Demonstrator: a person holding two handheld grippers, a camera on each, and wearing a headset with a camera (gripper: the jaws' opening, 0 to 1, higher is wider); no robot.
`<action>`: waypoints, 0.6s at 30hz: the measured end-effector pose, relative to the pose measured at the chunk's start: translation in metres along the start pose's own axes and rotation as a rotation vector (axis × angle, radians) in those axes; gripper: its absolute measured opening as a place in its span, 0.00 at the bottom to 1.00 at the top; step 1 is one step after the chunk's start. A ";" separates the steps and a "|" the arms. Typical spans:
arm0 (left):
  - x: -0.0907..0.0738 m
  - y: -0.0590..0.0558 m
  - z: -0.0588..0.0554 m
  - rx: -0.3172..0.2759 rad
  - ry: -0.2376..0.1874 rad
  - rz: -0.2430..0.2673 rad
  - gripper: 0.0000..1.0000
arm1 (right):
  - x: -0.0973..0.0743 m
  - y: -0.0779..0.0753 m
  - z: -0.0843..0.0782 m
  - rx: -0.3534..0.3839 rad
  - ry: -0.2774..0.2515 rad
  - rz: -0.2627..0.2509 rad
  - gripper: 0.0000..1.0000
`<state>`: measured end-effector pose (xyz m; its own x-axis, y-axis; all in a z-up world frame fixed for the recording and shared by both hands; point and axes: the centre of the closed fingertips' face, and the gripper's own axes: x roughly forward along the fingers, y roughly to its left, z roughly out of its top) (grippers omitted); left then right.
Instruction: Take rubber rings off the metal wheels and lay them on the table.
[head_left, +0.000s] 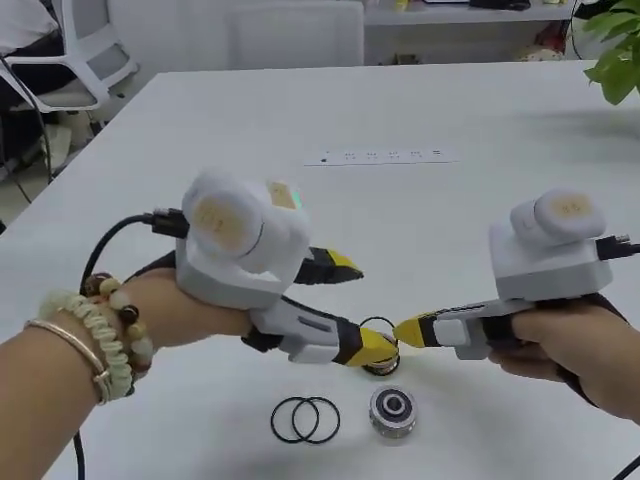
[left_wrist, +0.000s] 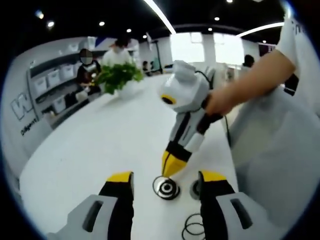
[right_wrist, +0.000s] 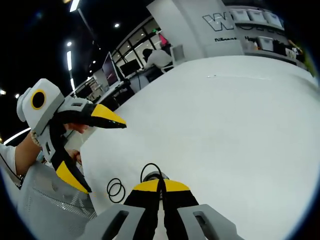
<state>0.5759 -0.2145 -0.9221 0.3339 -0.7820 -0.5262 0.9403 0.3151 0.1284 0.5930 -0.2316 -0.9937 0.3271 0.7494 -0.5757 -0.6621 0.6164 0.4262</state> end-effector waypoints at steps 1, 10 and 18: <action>-0.004 0.001 0.002 0.007 0.002 0.008 0.54 | 0.000 0.000 0.000 0.002 0.000 0.001 0.00; -0.045 0.004 0.016 0.041 -0.021 0.064 0.65 | -0.001 0.000 0.003 0.009 -0.006 0.008 0.00; -0.085 0.006 0.009 0.022 -0.041 0.145 0.75 | -0.002 0.002 0.005 0.006 -0.011 0.011 0.00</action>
<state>0.5543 -0.1509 -0.8696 0.4687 -0.7505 -0.4659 0.8829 0.4149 0.2198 0.5941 -0.2307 -0.9881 0.3274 0.7589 -0.5630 -0.6617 0.6095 0.4367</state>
